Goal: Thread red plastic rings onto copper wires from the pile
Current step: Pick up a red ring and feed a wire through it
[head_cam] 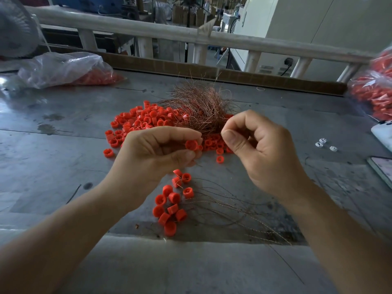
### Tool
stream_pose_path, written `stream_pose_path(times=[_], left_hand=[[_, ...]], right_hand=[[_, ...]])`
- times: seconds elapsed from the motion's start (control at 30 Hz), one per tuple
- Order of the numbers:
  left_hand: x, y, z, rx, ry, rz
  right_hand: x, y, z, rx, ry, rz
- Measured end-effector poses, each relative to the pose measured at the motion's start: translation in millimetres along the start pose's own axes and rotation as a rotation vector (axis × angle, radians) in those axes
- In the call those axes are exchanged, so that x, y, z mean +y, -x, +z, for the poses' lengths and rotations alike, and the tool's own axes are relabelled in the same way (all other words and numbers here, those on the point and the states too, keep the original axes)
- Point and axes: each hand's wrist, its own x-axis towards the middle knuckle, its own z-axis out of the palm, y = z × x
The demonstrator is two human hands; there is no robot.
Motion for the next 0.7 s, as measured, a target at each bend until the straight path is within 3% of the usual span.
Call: stream_pose_path(times=[0.37,0.7], left_hand=[[0,1,2,-0.026,0.037,-0.039],[-2,0,-1,-0.058,0.11,-0.084]], right_hand=[[-4,5,12,-0.127,-0.08,0.013],[-4,4,8,-0.081,-0.088,0.024]])
